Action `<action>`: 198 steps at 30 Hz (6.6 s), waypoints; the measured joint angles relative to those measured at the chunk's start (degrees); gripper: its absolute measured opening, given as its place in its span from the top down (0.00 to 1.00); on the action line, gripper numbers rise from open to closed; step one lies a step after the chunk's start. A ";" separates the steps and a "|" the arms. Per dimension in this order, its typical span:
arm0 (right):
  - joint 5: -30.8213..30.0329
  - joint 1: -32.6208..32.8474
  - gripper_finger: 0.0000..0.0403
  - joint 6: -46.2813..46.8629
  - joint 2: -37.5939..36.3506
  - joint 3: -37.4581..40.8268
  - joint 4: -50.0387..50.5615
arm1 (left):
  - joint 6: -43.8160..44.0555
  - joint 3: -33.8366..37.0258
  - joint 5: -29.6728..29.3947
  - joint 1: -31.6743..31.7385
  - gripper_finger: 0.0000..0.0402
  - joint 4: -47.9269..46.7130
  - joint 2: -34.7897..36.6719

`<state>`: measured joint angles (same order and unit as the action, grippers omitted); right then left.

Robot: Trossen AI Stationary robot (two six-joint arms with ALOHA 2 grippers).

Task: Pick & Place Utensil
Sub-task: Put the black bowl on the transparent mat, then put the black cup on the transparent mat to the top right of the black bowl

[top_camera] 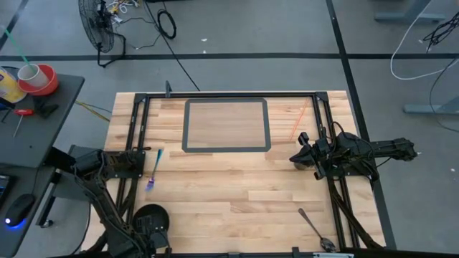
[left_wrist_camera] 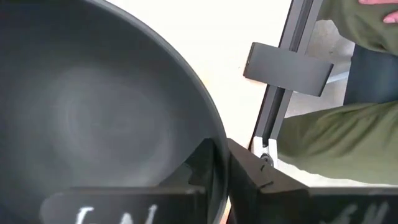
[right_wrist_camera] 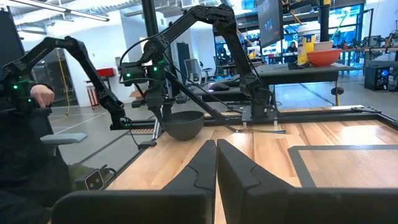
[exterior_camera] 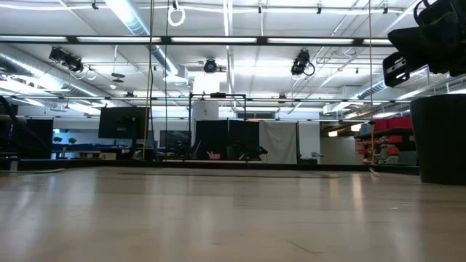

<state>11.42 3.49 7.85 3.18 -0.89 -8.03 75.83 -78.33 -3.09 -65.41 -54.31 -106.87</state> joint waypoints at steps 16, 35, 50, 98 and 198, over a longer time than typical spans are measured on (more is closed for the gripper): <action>0.00 0.00 0.96 0.01 0.00 -0.01 0.01 | -1.53 -0.06 -0.04 0.00 0.94 -0.11 0.04; 0.00 -0.02 0.96 0.00 0.00 -0.01 -0.01 | -2.14 -0.08 -0.31 -0.02 0.96 -0.22 0.11; 0.00 0.00 0.96 0.01 0.02 0.01 -0.01 | -4.72 -0.08 -3.45 0.45 0.97 -2.61 0.03; 0.02 -0.01 0.96 0.01 0.02 0.00 0.32 | -90.69 -3.47 -10.20 60.68 0.97 -3.44 7.53; 0.00 0.00 0.96 0.01 0.00 0.00 1.33 | -95.78 -13.98 1.17 81.57 0.52 -5.95 3.13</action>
<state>11.42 3.49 7.86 3.18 -0.89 -6.70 -19.95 -92.31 -1.93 16.16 -60.25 -103.74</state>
